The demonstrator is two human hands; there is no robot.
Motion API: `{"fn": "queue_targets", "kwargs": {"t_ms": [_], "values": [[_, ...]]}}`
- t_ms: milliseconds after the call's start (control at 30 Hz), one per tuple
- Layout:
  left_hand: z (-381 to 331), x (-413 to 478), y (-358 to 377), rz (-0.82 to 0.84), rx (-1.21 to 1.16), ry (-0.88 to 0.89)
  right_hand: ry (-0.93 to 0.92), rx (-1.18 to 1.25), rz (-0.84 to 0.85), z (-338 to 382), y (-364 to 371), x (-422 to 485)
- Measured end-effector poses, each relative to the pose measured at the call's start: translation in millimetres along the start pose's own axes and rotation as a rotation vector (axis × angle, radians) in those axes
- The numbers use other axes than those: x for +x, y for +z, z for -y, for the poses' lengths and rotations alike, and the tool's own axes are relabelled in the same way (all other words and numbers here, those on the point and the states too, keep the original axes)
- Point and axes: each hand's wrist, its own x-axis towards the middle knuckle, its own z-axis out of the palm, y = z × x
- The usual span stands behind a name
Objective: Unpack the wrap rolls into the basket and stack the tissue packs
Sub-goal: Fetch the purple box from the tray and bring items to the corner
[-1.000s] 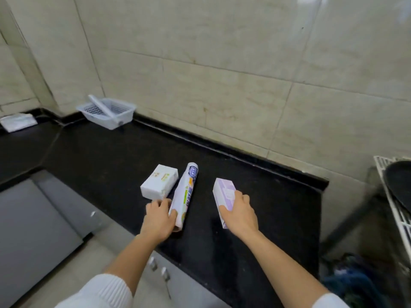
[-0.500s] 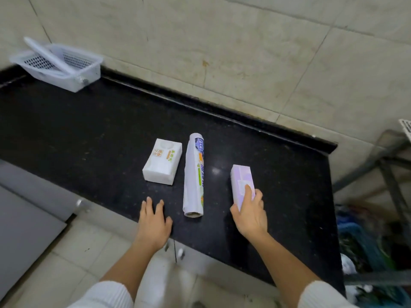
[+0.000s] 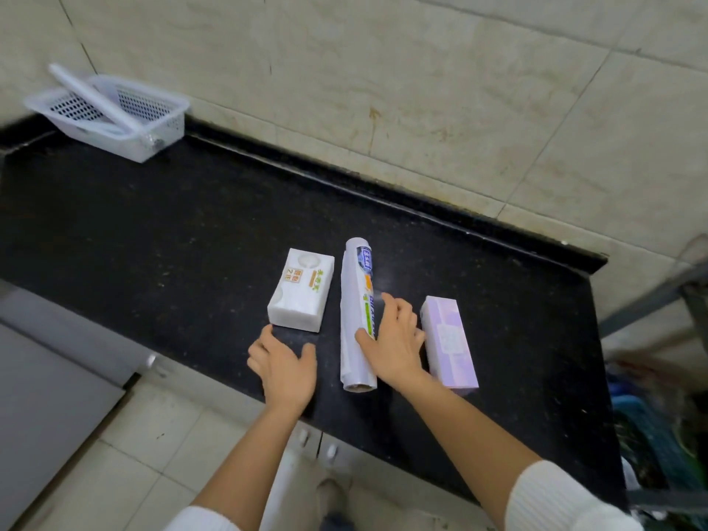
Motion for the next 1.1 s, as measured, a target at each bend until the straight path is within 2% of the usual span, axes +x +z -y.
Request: {"fn": "queue_targets", "kwargs": {"t_ms": [67, 133, 300, 433, 567, 867, 1100], "values": [[-12, 16, 2, -0.065, -0.018, 0.109, 0.092, 0.061, 0.043, 11, 8, 14], [-24, 36, 4, -0.019, 0.06, 0.201, 0.163, 0.063, 0.091, 16, 14, 29], [-39, 74, 14, 0.171, 0.43, 0.19, 0.165, -0.039, 0.178, 21, 28, 56], [-35, 90, 11, 0.261, 0.368, 0.089, 0.17, -0.004, 0.199, 24, 41, 61], [-31, 116, -11, 0.241, 0.279, 0.072, 0.16, 0.154, 0.181, 45, 48, 75], [9, 226, -134, 0.064, 0.226, 0.03, -0.028, 0.2, 0.225, 194, 100, 126], [74, 310, -262, -0.006, 0.249, -0.026, -0.04, 0.253, 0.276, 338, 182, 132]]}}
